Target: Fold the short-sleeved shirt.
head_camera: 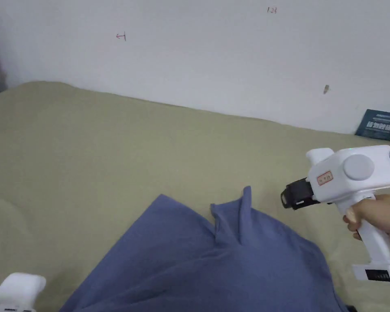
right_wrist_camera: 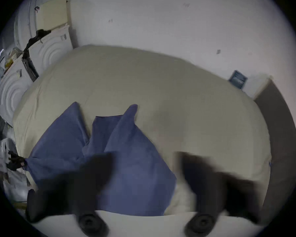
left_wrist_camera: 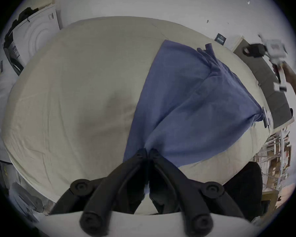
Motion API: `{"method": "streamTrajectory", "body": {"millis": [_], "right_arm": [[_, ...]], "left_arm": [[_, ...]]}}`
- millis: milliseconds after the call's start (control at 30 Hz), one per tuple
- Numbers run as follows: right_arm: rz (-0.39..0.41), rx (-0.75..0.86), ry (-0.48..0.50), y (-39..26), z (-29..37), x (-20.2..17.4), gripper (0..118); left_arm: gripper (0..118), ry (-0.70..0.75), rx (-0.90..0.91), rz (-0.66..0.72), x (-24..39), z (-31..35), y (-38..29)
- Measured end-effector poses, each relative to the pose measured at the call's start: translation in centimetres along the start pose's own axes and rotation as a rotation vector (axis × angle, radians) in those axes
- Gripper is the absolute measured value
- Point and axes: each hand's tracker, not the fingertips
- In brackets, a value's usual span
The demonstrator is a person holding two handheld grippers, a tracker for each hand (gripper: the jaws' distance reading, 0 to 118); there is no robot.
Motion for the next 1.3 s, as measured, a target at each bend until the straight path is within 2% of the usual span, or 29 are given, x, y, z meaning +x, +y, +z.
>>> {"method": "streamTrajectory", "body": {"millis": [33,100,333,367,400,433,467,500,533,567,600,767,967,1200,1300], "right_arm": [[0.011,-0.092,0.012,1.3,-2.4,0.1,117],[0.062,-0.163,0.067,2.2,-5.1,0.2,103],[0.272,-0.365,0.021,1.6,-14.6,-0.4,98],[0.292,-0.366,0.03,1.6,-15.3,-0.1,86],[0.289,-0.338,0.04,1.3,-15.4,0.0,58],[0.278,-0.329,0.078,1.3,-15.3,0.1,40],[0.239,-0.333,0.148,1.3,-15.2,0.3,30],[0.199,-0.323,0.137,1.0,-14.4,-0.3,25],[0.211,-0.317,0.102,1.0,-14.1,-0.5,19],[0.22,-0.313,0.069,1.0,-13.8,-0.7,2],[0.213,-0.304,0.015,0.9,-13.2,-1.0,2],[0.264,-0.246,-0.016,0.8,-8.9,-2.3,2],[0.176,-0.06,-0.022,2.1,-0.2,-1.8,2],[0.064,0.136,-0.099,5.4,10.0,1.2,1],[0.029,0.203,-0.177,6.8,13.3,2.4,1]], "left_arm": [[3,0.001,-0.009,0.005,-0.1,-0.3,0.2],[3,0.008,-0.023,0.006,0.5,-0.6,0.2],[3,0.003,-0.057,0.021,0.5,-1.5,0.6],[3,0.002,-0.057,0.023,0.5,-1.5,0.6],[3,-0.002,-0.061,0.027,0.4,-1.6,0.6],[3,-0.001,-0.059,0.03,0.4,-1.6,0.6],[3,-0.004,-0.059,0.031,0.4,-1.6,0.5],[3,-0.003,-0.06,0.027,0.5,-1.6,0.4],[3,-0.002,-0.06,0.023,0.5,-1.6,0.4],[3,0.0,-0.06,0.019,0.6,-1.6,0.5],[3,0.003,-0.057,0.016,0.6,-1.5,0.4],[3,0.006,-0.035,0.009,0.9,-0.3,0.2],[3,-0.048,0.076,0.041,1.1,2.9,1.6],[3,-0.066,0.231,-0.063,2.4,9.2,8.9],[3,-0.012,0.286,-0.139,3.0,11.4,13.9]]}}
